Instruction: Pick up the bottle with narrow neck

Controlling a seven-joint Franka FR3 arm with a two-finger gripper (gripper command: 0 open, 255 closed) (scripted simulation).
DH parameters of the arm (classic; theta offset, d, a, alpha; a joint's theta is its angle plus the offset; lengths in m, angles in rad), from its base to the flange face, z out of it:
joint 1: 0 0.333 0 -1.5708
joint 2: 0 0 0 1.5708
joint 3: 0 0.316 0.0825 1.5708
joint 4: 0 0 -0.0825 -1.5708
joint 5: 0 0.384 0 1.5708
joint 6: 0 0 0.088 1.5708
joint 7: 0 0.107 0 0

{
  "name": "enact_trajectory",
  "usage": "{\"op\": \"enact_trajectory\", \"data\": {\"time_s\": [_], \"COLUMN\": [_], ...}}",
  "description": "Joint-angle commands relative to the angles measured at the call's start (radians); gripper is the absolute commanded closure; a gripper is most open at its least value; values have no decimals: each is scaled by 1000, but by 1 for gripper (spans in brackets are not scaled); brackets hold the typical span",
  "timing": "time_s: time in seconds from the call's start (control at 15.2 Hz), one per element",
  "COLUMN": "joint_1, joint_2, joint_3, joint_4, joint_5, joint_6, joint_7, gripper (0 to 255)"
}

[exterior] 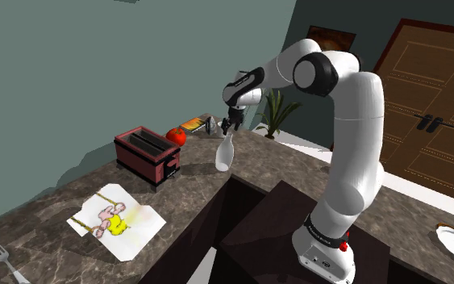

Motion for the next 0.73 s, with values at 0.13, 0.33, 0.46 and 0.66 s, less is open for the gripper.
{"op": "enact_trajectory", "data": {"time_s": [0.13, 0.33, 0.46, 0.66], "joint_1": [-15, -19, -22, -22], "joint_2": [67, 95, 110, 110], "joint_3": [11, 18, 22, 22], "joint_4": [30, 29, 29, 28], "joint_5": [20, 29, 34, 34], "joint_6": [31, 60, 75, 75], "joint_7": [-16, -22, -25, -25], "gripper": [0, 0, 0, 255]}}
